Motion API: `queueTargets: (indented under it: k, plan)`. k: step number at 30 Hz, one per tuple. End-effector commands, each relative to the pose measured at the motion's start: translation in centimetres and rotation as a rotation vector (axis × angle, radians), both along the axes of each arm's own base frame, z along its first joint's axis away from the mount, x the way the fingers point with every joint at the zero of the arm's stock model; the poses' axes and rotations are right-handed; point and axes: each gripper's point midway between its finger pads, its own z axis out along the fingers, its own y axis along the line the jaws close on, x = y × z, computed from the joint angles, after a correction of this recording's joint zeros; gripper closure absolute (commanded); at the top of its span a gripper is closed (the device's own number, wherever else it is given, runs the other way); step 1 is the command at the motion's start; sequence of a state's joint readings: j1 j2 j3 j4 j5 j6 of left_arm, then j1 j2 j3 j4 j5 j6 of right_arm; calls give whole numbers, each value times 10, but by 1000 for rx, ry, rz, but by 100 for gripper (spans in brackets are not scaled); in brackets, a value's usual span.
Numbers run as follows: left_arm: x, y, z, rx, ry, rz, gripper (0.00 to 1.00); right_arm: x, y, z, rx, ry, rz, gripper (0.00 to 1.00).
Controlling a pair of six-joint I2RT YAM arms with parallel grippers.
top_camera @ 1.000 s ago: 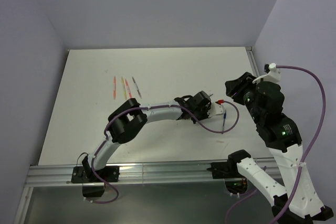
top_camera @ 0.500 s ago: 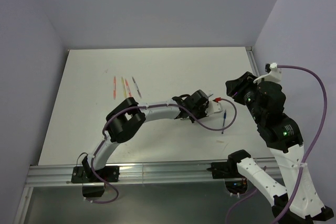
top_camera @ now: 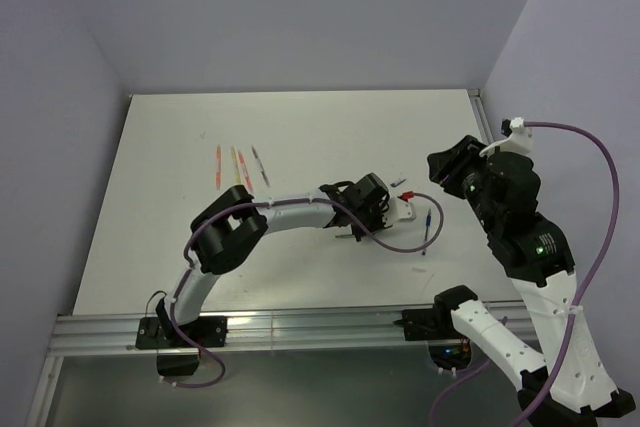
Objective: Insert the pens into the pen caps
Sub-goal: Place the pen at the center of the board.
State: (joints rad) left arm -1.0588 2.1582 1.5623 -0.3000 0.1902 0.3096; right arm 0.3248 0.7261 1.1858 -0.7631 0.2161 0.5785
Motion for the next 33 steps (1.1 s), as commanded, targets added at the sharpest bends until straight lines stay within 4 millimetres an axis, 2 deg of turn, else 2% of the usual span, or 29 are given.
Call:
queueTargets:
  k: [1, 3, 4, 6, 9, 14, 17, 22, 33]
  plan:
    - [-18, 5, 25, -44, 33, -42, 96, 5, 1, 8, -6, -26, 1, 46]
    - [-21, 10, 28, -48, 46, -27, 98, 8, 3, 8, -6, -24, 7, 46]
    - [-24, 15, 22, -52, 60, -21, 99, 9, 4, 9, -4, -28, 14, 46]
    - [-32, 19, 30, -92, 96, -17, 99, 10, 6, 10, -2, -31, 17, 46]
    - [-40, 28, 23, -92, 147, -10, 99, 14, 6, 9, -5, -25, 14, 46]
    - [-29, 34, 5, 3, 111, 29, 98, 15, 11, 6, 4, -17, 33, 46]
    - [-26, 38, 4, 28, 98, 42, 94, 14, 9, 5, -3, -15, 25, 46]
    - [-20, 35, 15, 6, 69, 68, 87, 11, 7, 7, -4, -21, 25, 46]
    - [-4, 23, 57, -64, 7, 102, 72, 4, 4, 12, -14, -34, 24, 46]
